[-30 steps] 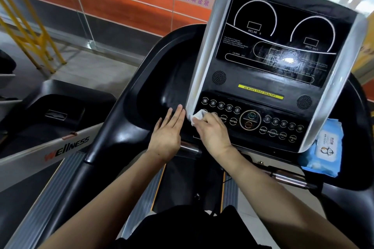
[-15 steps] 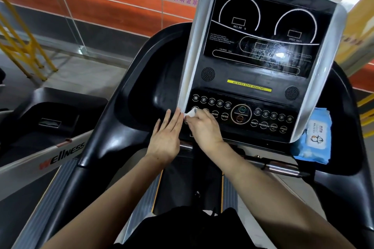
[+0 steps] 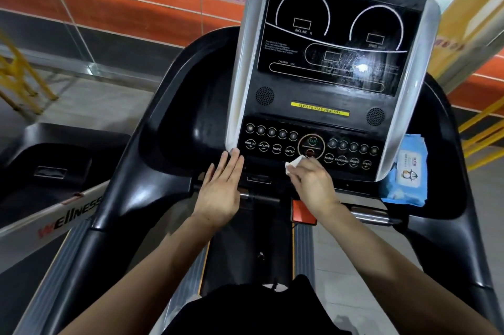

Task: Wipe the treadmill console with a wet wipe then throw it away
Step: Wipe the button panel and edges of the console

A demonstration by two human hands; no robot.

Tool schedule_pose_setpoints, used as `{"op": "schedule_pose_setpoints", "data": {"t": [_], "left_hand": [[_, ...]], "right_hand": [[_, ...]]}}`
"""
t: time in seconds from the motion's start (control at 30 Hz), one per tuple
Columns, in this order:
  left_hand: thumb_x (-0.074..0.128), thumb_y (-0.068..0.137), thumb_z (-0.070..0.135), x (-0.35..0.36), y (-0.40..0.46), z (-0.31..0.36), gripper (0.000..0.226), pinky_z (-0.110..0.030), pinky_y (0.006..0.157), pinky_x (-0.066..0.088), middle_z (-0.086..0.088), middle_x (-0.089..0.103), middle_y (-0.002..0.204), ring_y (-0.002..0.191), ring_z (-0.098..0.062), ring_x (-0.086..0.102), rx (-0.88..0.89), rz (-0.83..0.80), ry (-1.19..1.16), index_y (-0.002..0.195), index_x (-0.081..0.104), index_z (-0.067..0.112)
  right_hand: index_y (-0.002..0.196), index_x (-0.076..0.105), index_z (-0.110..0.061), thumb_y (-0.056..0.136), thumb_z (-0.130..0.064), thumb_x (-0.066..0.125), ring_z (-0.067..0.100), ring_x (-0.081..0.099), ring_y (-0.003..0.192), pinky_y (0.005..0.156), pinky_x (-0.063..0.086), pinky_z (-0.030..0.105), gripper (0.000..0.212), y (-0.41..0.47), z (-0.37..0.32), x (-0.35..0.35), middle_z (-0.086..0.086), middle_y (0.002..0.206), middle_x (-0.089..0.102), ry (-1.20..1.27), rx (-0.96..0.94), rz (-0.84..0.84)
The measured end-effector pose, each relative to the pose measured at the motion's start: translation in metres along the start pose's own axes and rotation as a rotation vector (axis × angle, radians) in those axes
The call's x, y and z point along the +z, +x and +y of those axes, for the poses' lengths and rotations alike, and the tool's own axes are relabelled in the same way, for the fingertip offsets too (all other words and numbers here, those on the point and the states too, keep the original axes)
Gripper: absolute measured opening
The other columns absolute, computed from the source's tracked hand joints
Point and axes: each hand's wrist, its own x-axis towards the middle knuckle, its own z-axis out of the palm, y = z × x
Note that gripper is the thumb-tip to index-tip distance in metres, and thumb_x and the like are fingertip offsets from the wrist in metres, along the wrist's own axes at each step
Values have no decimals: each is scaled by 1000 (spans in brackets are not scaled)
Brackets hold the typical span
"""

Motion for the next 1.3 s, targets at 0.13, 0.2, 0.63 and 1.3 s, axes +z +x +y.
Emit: {"op": "schedule_pose_setpoints", "data": {"t": [0.13,0.2,0.63,1.3], "left_hand": [[45,94,8,-1,-1,-2,83,-43,131,2,7,-11,174,160,-15,-13,-11,12,-11,166,5,18],[44,93,7,-2,-2,-4,83,-43,131,3,7,-10,174,160,-16,-12,-9,29,-15,166,6,17],[48,93,9,7,6,10,85,-45,131,3,4,-8,174,160,-16,-14,22,1,-6,166,6,16],[46,92,2,46,44,136,87,-40,131,-1,6,-11,174,159,-14,-18,139,-28,62,166,4,19]], "right_hand": [[87,79,-16,89,-8,77,22,58,83,68,58,34,8,24,-40,8,-3,85,65,35,-60,-67],[86,79,-16,90,-12,76,23,57,83,70,56,31,7,38,-64,17,-2,84,64,57,-95,-77],[101,82,-24,88,-17,80,27,57,86,86,55,43,15,24,-36,12,-2,86,68,32,-28,-79],[98,83,-24,85,-15,83,29,62,89,83,57,45,16,-38,102,-62,1,88,73,-22,165,-66]]}}
